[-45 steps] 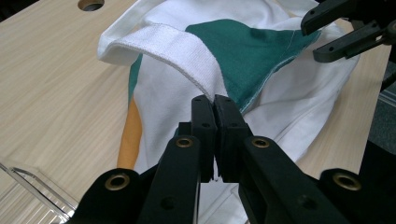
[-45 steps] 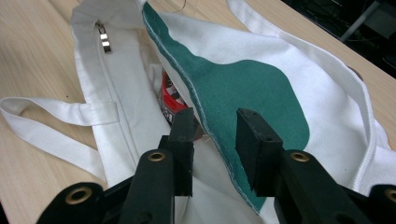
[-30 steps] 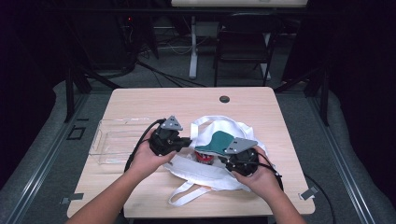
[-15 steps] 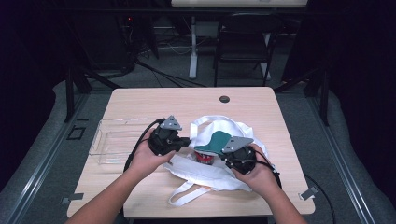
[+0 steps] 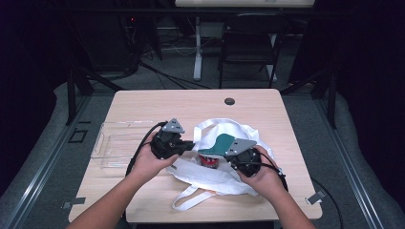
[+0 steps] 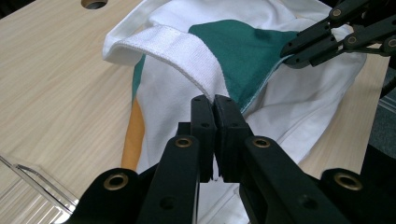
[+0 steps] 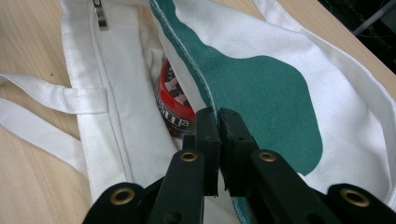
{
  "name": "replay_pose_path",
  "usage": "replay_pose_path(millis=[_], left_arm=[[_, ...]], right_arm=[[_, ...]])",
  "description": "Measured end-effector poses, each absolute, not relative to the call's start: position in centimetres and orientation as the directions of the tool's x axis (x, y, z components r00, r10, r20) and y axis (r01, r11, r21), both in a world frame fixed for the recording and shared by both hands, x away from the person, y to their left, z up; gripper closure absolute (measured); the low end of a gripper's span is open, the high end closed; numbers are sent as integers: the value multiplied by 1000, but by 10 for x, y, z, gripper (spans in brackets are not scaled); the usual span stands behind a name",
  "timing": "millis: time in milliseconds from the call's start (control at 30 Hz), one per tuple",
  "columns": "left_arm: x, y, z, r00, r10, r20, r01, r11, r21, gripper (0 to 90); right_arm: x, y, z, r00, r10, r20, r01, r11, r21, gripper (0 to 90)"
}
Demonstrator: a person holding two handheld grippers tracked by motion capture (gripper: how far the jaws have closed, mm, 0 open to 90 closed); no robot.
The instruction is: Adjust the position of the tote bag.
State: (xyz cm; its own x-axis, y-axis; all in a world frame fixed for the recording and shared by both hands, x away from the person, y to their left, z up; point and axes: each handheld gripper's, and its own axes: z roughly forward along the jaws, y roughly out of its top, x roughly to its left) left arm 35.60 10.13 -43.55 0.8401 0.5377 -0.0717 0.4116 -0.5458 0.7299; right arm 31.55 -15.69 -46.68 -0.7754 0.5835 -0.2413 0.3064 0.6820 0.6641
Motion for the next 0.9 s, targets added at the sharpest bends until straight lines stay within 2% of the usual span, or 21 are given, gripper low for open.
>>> replay_pose_path(millis=[533, 900], left_arm=[[355, 105, -435, 837, 543, -69, 410, -538, 737, 827], [352, 111, -432, 840, 539, -57, 395, -537, 745, 672]], right_arm=[[317, -156, -458, -773, 577, -263, 286, 686, 669, 883], [318, -154, -448, -770, 569, -289, 269, 700, 661, 885]])
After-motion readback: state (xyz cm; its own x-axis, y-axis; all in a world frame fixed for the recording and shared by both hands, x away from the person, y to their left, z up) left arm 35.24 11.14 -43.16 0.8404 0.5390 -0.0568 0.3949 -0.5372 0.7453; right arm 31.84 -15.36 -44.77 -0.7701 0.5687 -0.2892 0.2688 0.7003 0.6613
